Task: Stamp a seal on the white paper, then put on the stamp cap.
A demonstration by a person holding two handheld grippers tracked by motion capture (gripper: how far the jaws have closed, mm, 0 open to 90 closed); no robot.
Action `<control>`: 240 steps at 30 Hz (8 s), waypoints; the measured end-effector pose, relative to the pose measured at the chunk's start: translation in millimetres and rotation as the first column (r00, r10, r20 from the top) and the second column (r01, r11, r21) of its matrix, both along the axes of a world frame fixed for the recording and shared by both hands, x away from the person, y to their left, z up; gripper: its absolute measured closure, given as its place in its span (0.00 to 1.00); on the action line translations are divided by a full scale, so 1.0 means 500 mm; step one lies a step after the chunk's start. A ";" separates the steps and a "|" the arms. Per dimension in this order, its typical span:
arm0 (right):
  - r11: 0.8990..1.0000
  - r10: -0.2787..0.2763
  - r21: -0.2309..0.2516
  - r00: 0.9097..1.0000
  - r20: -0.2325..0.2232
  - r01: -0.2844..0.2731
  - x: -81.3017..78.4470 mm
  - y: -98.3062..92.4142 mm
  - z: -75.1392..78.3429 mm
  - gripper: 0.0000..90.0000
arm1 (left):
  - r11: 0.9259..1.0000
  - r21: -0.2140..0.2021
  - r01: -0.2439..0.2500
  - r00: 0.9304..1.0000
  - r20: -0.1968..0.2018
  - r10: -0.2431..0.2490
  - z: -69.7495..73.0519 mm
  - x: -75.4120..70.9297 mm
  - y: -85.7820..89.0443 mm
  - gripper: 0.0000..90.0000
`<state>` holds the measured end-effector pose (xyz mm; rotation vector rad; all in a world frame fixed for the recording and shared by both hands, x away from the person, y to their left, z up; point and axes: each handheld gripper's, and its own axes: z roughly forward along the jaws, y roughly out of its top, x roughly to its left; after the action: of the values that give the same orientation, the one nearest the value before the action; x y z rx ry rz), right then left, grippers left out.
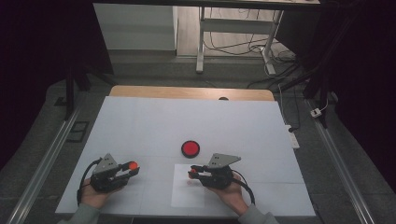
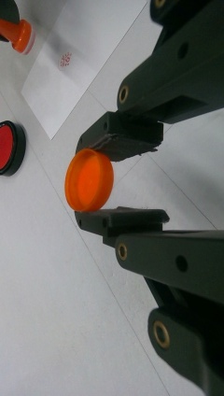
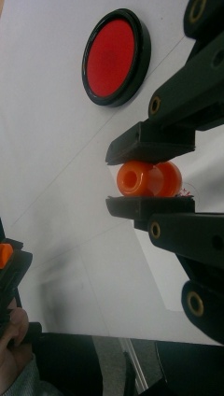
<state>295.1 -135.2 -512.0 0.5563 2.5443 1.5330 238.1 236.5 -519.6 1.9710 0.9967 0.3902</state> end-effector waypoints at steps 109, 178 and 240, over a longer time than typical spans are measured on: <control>0.979 -0.088 0.187 0.995 0.047 0.078 0.021 -0.062 0.099 0.80 | 0.975 0.004 0.224 0.973 0.055 -0.224 0.056 0.060 -0.173 0.72; 0.983 -0.073 0.172 0.996 0.057 0.062 0.017 -0.049 0.093 0.80 | 0.936 0.021 0.350 0.936 0.028 -0.351 0.048 0.101 -0.328 0.72; 0.987 -0.055 0.155 0.998 0.031 0.050 0.019 -0.041 0.077 0.80 | 0.934 0.030 0.355 0.933 0.055 -0.356 0.050 0.101 -0.344 0.72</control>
<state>304.5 -155.6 -473.5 0.6030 2.3795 1.7149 288.6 64.3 -494.5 2.0928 0.5806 0.2533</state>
